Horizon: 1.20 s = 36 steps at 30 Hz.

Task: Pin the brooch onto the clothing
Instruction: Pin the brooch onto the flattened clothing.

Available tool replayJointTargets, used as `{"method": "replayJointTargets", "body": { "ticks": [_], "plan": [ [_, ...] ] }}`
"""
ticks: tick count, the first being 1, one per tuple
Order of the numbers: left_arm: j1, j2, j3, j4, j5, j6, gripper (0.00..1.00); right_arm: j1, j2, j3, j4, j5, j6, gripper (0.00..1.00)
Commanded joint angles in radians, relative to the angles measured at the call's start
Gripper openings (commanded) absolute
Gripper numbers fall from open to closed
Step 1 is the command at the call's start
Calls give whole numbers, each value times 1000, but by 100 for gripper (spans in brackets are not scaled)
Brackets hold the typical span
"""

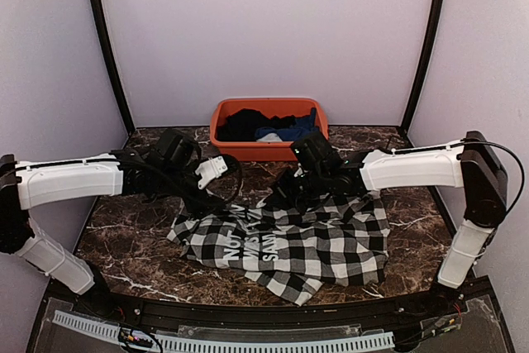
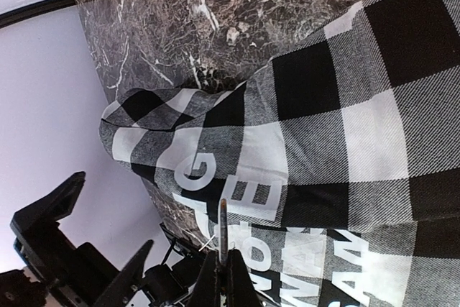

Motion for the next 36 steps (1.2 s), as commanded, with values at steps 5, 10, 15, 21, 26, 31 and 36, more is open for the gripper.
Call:
{"method": "replayJointTargets", "body": {
  "ticks": [5, 10, 15, 21, 26, 31, 36],
  "plan": [
    [-9, 130, 25, -30, 117, 20, 82, 7, -29, -6, 35, -3, 3, 0],
    [-9, 220, 75, -56, 97, 19, 74, 8, -22, 4, 25, -15, -2, 0],
    [-9, 270, 119, -71, 82, 3, 34, 11, 11, 27, 12, -26, -3, 0],
    [-11, 228, 100, -28, 81, -20, 1, 11, 53, 62, -3, -41, 6, 0],
    [-39, 154, 77, 21, 15, -30, 1, 12, 104, 68, 51, -110, 56, 0],
    [-104, 111, 67, 44, -134, 4, 1, 11, 112, 56, 98, -126, 87, 0],
    [-155, 118, 64, 42, -201, 32, 1, 10, 92, 19, 153, -108, 124, 0]
  ]
}}
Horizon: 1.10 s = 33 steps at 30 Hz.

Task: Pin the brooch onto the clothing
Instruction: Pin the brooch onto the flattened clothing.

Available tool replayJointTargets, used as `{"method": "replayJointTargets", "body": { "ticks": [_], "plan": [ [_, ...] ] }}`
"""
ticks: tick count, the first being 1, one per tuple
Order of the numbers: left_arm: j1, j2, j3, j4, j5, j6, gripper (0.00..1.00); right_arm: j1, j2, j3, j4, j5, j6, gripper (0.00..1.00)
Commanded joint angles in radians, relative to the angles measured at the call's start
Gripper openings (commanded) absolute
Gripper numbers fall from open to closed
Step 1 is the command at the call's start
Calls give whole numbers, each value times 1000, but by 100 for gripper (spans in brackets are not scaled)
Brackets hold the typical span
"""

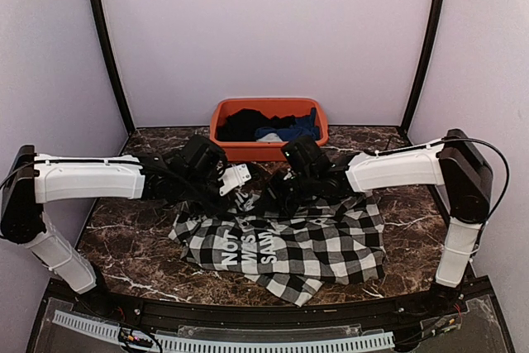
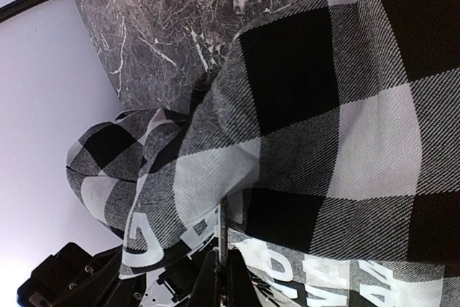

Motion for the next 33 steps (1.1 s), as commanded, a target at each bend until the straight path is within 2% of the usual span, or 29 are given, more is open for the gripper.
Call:
{"method": "replayJointTargets", "body": {
  "ticks": [1, 10, 27, 33],
  "plan": [
    [-33, -20, -23, 11, -86, 27, 1, 5, -16, -45, 98, -6, 51, 0],
    [-53, -42, -39, 18, -107, 14, 1, 4, -37, -88, 153, -5, 89, 0],
    [-87, -76, -80, 43, -25, 49, 1, -2, 9, -93, 226, -68, 139, 0],
    [-91, -68, -76, 40, -12, 51, 1, 0, 32, -41, 171, -76, 107, 0]
  ]
}}
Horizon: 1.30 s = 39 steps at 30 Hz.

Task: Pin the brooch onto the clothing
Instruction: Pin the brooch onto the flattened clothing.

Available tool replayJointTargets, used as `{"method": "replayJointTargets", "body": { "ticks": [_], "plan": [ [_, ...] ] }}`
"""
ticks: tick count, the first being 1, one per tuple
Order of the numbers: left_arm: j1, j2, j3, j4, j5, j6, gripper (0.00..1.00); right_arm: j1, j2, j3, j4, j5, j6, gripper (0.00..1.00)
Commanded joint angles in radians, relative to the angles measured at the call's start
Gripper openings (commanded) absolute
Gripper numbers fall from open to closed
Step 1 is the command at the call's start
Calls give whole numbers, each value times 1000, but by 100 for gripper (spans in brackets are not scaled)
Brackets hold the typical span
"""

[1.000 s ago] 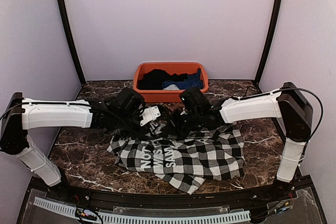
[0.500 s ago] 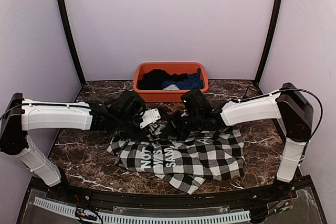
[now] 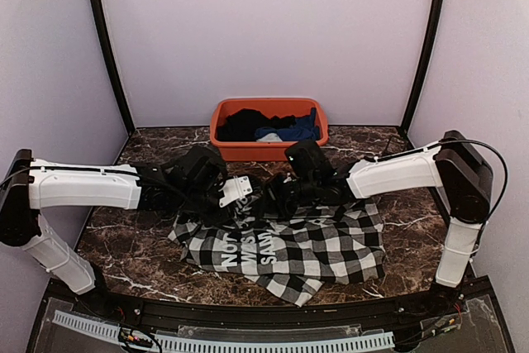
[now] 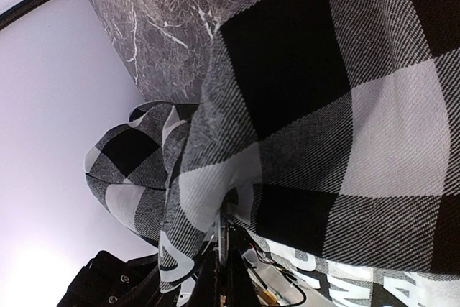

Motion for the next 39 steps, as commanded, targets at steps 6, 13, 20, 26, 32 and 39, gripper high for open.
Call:
{"method": "replayJointTargets", "body": {
  "ticks": [6, 13, 20, 26, 32, 39],
  "plan": [
    [-16, -23, -9, 10, 58, 14, 1, 0, 39, 51, -11, -2, -23, 0],
    [-16, -27, -12, 9, 47, 16, 1, -4, 12, 12, 2, 22, -5, 0],
    [-19, -40, -20, 18, 71, 19, 1, -11, 12, 0, -2, 21, 4, 0],
    [-19, -43, -22, 11, 85, 26, 1, -16, 2, 0, -18, 38, 3, 0],
    [-25, -37, -18, 10, 83, 29, 1, -18, 7, 27, -70, 53, -21, 0],
    [-33, -10, -10, 2, 69, 26, 1, -13, -9, 59, -128, 90, -55, 0]
  ]
}}
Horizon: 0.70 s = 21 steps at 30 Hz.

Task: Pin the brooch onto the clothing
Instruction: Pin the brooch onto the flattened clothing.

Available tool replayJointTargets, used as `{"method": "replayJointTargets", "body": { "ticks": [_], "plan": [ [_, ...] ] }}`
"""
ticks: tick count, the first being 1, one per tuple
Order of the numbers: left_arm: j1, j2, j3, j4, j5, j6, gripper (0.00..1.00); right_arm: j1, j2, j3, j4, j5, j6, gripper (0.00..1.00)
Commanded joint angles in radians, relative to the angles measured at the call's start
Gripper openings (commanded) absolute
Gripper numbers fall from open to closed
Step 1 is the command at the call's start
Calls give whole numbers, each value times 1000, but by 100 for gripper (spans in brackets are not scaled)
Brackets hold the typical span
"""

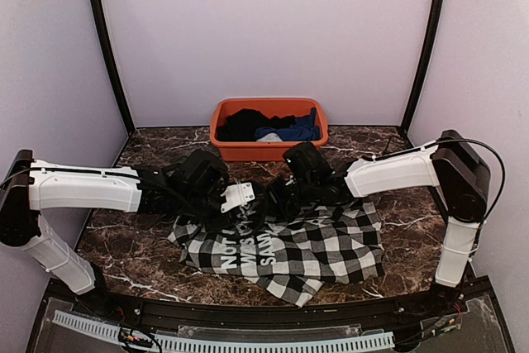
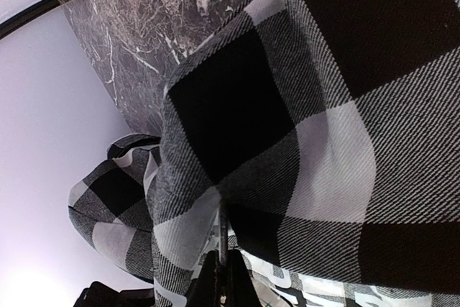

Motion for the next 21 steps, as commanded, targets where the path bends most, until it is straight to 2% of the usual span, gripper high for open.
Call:
{"method": "replayJointTargets", "body": {
  "ticks": [1, 13, 21],
  "plan": [
    [-13, -7, 2, -1, 14, 3, 1, 0, -28, 50, -57, 51, -39, 0],
    [-14, 15, 15, -10, -44, -14, 1, 24, 2, 112, -76, 33, -83, 0],
    [-15, -4, 2, 11, -143, -24, 1, 29, -62, 46, -142, 73, -113, 0]
  ]
}}
